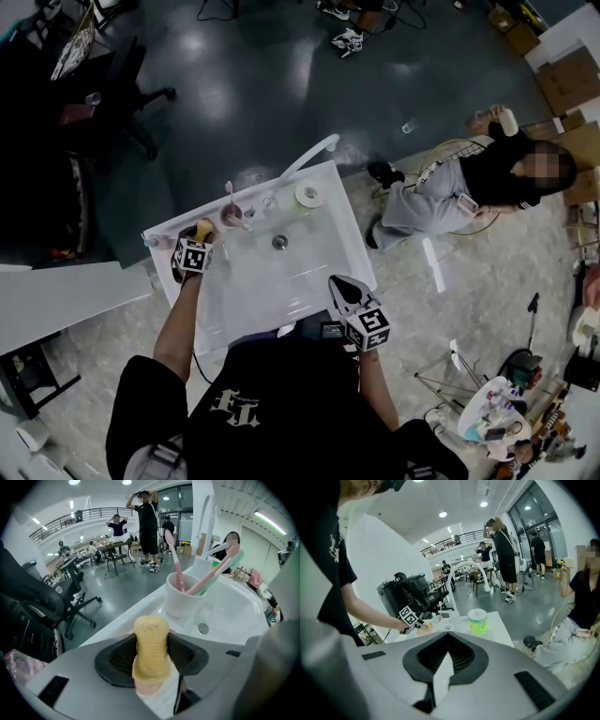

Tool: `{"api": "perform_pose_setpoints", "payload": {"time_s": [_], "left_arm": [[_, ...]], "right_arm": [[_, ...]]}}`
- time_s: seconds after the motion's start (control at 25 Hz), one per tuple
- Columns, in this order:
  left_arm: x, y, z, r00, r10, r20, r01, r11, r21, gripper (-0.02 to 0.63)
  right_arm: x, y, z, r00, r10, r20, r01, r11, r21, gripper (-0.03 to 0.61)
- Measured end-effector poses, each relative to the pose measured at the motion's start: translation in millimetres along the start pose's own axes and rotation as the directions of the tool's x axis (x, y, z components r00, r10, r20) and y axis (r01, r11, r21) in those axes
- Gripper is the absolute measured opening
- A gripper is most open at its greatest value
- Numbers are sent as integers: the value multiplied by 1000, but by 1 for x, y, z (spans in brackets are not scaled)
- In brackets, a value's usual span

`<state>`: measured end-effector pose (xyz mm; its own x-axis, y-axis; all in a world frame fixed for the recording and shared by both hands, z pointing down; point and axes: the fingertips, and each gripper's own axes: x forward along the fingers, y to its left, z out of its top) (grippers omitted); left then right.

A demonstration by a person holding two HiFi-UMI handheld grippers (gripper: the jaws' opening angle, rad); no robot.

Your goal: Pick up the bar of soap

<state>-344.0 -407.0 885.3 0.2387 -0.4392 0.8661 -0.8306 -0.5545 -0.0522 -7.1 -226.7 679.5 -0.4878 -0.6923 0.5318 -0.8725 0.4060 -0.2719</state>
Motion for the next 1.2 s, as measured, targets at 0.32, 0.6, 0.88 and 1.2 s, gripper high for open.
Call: {"api": "perform_pose_setpoints", "payload": {"time_s": [0.32,0.6,0.88,1.2], "left_arm": [[-59,-24,21,983,35,183,-25,998,-55,204],[-125,-61,20,951,77,298,-33,988,-149,198],[-118,-52,26,925,172,337,-98,969,-225,190],[-161,-79,43,841,186,509,-66,968,-244,190]], "right_arm": [[-7,-2,5,999,26,31,-26,999,-21,8],[-16,-14,11,996,74,56,-72,997,-38,8],[-25,-40,20,992,112,65,-108,992,-63,8],[-27,-38,17,985,167,34,-164,983,-84,8]]}}
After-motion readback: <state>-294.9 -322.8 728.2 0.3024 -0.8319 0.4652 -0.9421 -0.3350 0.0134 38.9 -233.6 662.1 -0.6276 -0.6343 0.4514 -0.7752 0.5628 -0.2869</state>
